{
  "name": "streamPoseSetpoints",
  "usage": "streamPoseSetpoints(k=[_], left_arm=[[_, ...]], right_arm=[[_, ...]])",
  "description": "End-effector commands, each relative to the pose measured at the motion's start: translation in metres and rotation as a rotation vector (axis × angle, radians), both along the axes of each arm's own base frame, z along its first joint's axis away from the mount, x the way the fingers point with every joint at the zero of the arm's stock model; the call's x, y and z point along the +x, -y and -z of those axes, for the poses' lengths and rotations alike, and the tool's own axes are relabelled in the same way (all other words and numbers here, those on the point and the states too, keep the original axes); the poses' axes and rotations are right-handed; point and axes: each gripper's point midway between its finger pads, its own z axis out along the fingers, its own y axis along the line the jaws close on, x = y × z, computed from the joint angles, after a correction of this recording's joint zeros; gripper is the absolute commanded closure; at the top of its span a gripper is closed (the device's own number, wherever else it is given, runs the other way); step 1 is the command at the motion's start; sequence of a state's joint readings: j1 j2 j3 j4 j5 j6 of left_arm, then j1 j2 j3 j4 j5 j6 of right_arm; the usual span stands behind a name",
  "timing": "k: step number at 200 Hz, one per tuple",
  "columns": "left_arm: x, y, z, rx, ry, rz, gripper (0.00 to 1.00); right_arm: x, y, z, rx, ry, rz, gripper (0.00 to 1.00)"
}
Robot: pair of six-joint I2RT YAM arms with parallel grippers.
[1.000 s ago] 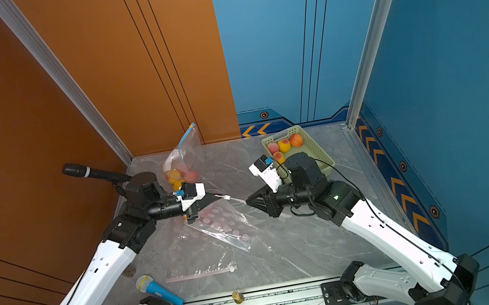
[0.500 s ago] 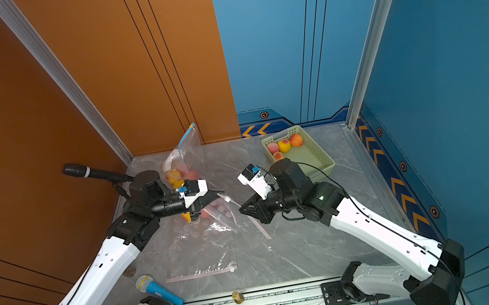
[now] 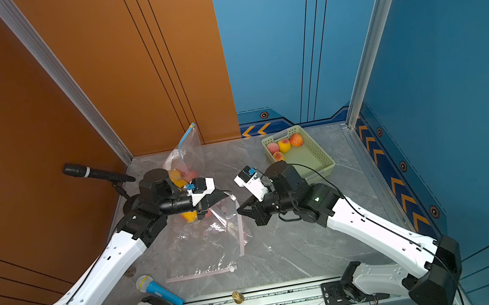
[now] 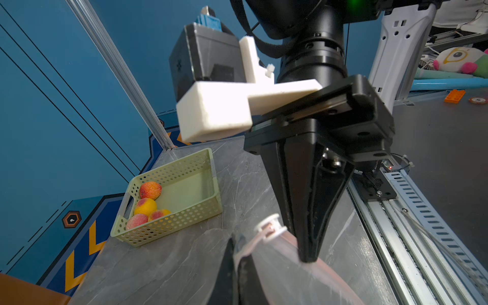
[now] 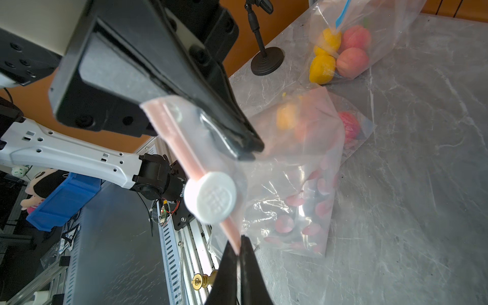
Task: Place the peach in a zip-top bag and seal the zipper
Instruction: Unzip the zipper on the zipper food storage bag.
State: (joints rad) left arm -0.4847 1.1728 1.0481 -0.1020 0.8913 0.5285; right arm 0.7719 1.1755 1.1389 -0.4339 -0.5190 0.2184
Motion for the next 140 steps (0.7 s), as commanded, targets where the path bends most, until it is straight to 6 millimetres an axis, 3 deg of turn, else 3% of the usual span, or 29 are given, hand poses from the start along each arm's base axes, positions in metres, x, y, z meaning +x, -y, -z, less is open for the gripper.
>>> streamPoseSetpoints(k=[1,43,82,140], left_arm=[[-0.002,0.004,0.004,-0.004,-0.025,0.010,1.00],[0.000,0.003,0.005,0.002,-0.024,-0.001,1.00],[-0.001,0.000,0.011,0.023,-0.035,-0.003,1.00],[-0.008,0.000,0.011,0.028,-0.049,0.028,1.00]], right_arm=[[0.005,-0.004,-0.012,0.034,0.040,0.016,0.92],[0.005,-0.003,-0.017,0.035,0.058,0.025,0.89],[0.008,0.007,-0.034,0.027,0.132,0.060,0.74],[0.015,0.007,-0.055,0.038,0.220,0.056,0.68]])
